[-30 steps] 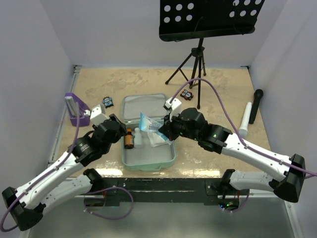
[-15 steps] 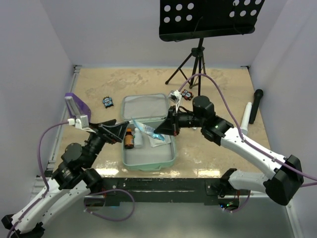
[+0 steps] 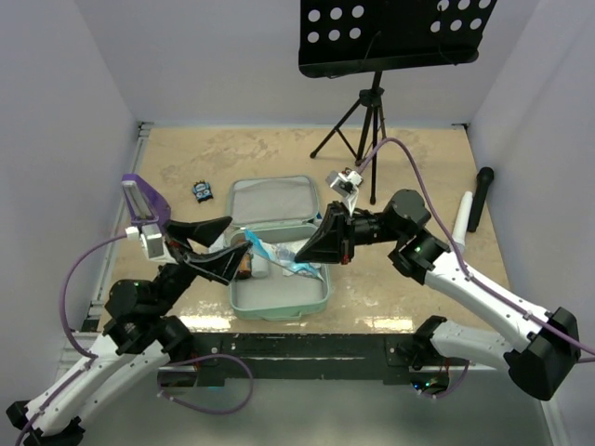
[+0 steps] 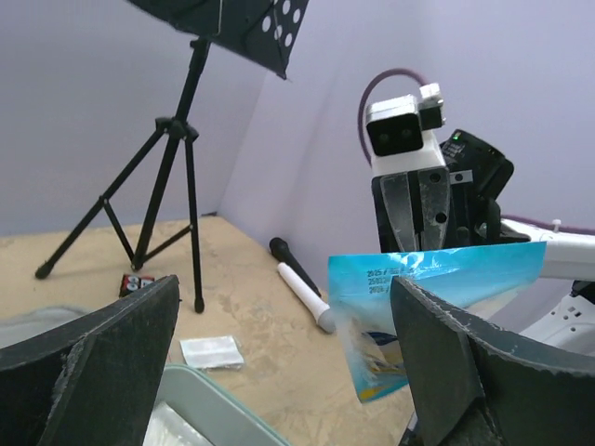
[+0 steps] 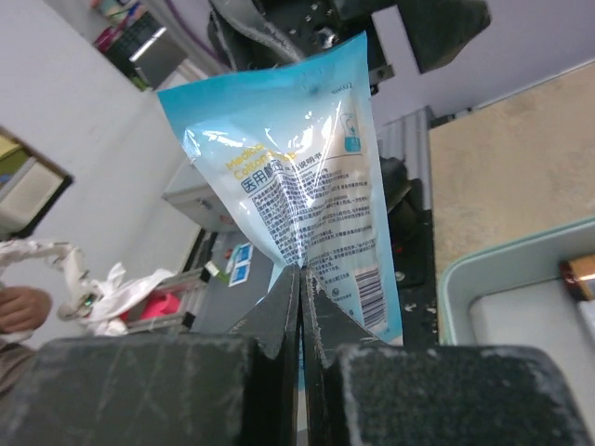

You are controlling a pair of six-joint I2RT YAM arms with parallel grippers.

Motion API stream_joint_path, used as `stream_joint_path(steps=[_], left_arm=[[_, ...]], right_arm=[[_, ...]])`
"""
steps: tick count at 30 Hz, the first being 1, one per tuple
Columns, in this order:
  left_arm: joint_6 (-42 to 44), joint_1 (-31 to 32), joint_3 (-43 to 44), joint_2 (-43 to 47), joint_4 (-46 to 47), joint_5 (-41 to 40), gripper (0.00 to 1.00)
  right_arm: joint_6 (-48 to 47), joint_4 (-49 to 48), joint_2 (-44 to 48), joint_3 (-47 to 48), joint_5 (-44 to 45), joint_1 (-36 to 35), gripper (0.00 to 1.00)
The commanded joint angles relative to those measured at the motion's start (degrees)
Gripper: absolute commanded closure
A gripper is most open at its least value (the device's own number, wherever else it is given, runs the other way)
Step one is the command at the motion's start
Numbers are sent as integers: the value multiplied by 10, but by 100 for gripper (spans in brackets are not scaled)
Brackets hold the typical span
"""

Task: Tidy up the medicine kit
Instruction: Pick up the medical item at the center of the board.

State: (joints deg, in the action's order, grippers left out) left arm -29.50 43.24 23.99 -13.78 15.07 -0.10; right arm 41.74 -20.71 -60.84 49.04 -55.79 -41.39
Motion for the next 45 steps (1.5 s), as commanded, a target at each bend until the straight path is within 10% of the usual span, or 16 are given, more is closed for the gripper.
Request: stream_joint_path(steps=[1,19,37,45], left_arm=[[69,0,41,13,35,47,0],[125,-1,130,-114,-7,328,1],[127,-1,186,-173,-4,444,2],[156,-1,193,-234,-25,515,28]], right_arm=[[121,-170,-16,-36,-105,3,100],[175,-231,-21,-32,-142,3,100],[182,-233,-18,-27,-146,3,100],[175,-215,-15,-23,-141,3,100]])
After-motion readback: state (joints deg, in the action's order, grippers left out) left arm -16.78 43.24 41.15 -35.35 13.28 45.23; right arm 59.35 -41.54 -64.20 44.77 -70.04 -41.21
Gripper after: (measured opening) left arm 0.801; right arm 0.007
